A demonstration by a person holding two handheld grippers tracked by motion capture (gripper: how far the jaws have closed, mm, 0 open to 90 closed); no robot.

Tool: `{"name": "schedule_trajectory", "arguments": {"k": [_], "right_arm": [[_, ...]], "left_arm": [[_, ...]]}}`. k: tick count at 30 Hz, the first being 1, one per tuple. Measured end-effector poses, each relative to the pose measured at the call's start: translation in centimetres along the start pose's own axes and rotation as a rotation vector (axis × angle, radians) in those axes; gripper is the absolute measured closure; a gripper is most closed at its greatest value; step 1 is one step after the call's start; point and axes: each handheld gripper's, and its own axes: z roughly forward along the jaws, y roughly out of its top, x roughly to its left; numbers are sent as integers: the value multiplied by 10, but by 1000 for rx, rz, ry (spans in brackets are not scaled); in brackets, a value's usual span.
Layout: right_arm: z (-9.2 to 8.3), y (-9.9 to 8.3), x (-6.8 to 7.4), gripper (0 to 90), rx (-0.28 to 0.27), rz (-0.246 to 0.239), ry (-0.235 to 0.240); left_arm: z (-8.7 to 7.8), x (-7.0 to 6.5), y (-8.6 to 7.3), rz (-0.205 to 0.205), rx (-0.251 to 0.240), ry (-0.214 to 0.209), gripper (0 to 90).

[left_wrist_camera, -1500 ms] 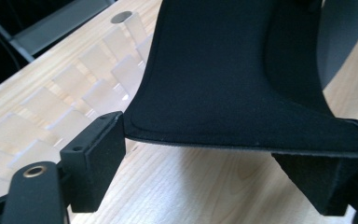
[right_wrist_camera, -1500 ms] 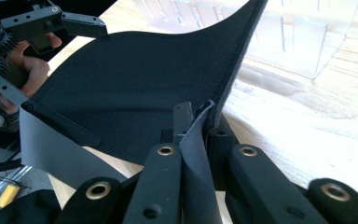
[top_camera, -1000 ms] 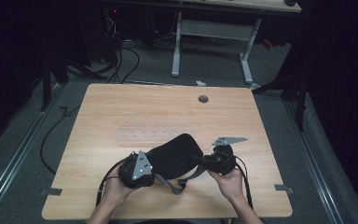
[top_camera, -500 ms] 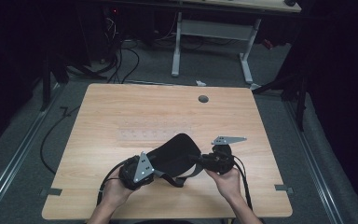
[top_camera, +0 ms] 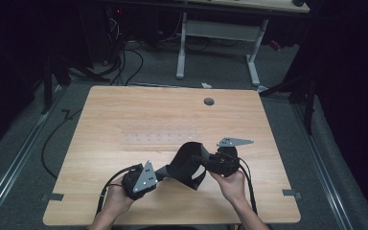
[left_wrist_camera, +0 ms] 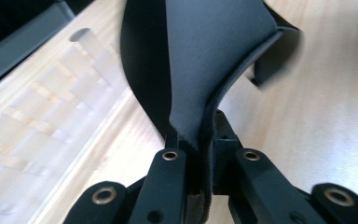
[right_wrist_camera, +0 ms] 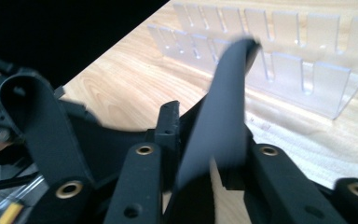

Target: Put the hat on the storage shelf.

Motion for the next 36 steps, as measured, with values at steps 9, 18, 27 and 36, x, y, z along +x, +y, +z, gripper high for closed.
{"name": "schedule_trajectory", "arguments": {"k": [9, 18, 27, 36], "right_arm": [[-8, -5, -2, 546, -60, 12, -6], [-27, -20, -22, 508, -114, 37, -88], [-23, -48, -54, 488, -62, 47, -272], [-20, -65, -75, 478, 12, 12, -467]], "left_arm": [[-4, 4, 0, -75, 2, -9, 869], [-13, 8, 7, -114, -48, -1, 868], [-18, 22, 14, -184, -99, 24, 867], [-19, 31, 22, -211, -135, 56, 867]]}}
